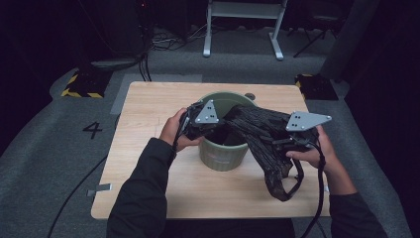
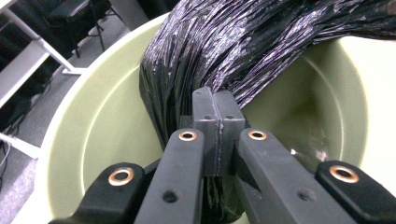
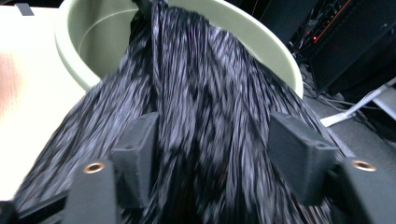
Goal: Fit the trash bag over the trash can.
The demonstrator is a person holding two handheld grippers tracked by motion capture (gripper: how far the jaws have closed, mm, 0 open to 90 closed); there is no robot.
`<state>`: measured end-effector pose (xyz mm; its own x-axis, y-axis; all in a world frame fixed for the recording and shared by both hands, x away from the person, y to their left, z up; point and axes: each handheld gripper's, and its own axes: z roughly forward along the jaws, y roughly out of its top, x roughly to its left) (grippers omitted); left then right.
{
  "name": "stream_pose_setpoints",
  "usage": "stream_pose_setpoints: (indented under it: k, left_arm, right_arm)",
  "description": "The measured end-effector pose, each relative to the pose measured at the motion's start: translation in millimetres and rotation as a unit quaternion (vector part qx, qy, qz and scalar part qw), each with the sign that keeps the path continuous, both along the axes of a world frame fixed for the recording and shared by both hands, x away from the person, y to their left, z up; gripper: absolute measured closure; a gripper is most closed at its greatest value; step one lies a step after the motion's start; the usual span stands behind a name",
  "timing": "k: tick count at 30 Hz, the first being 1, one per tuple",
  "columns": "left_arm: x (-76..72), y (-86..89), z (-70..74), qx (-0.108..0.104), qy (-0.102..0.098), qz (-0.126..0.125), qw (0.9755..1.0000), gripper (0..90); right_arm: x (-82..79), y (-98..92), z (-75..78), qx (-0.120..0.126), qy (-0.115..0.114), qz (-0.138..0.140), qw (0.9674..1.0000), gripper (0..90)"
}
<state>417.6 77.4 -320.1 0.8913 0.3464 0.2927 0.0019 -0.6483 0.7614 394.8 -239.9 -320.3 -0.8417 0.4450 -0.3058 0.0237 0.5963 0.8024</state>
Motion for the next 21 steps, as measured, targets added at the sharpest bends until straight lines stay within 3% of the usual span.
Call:
stream_pose_setpoints:
  k: [2,3,5,6,8,9,10,11,14,18,21]
  left_arm:
    - [1.1,3.6,0.1,-0.004,0.002,0.003,1.0,89.6]
    - [1.4,4.9,-0.2,-0.007,0.002,0.005,1.0,89.6]
    - [2.0,7.9,-0.1,-0.009,0.005,0.006,0.9999,89.5]
    - [2.5,8.6,-0.4,-0.009,0.004,0.006,0.9999,89.2]
    - [3.2,10.6,-0.6,-0.018,0.006,0.015,0.9997,87.0]
    - [3.0,11.7,-0.1,-0.029,0.002,0.015,0.9995,80.1]
    - [1.5,14.5,3.0,-0.057,0.011,0.016,0.9982,56.4]
    - [1.5,14.5,3.0,-0.057,0.011,0.016,0.9982,50.6]
    - [-5.3,13.4,11.9,-0.084,0.011,0.017,0.9962,30.0]
    - [-9.8,4.7,16.8,-0.086,0.008,0.003,0.9962,25.2]
    - [-13.3,-10.0,18.8,-0.075,0.01,-0.017,0.997,24.8]
  right_arm:
    - [-0.2,-5.4,-2.2,0.001,0.008,0.008,0.9999,53.6]
    - [-0.2,-5.4,-2.2,0.001,0.008,0.008,0.9999,53.6]
    - [0.3,-7.7,-3.8,0.006,0.01,0.014,0.9998,65.6]
    - [0.6,-8.1,-4.9,0.01,0.012,0.021,0.9997,75.7]
    - [0.5,-7.2,-5.6,0.011,0.013,0.026,0.9995,78.8]
    - [0.2,-5.7,-5.8,0.008,0.01,0.025,0.9996,80.8]
    - [-0.2,-2.8,-5.4,0.0,0.004,0.023,0.9997,82.4]
    - [-0.2,-2.8,-5.4,0.0,0.004,0.023,0.9997,82.4]
    - [-0.2,1.0,-1.9,-0.001,-0.003,0.023,0.9997,83.2]
    - [-0.5,7.7,2.9,-0.005,-0.01,0.022,0.9997,83.2]
    - [-0.8,11.5,5.0,-0.007,-0.011,0.022,0.9997,83.2]
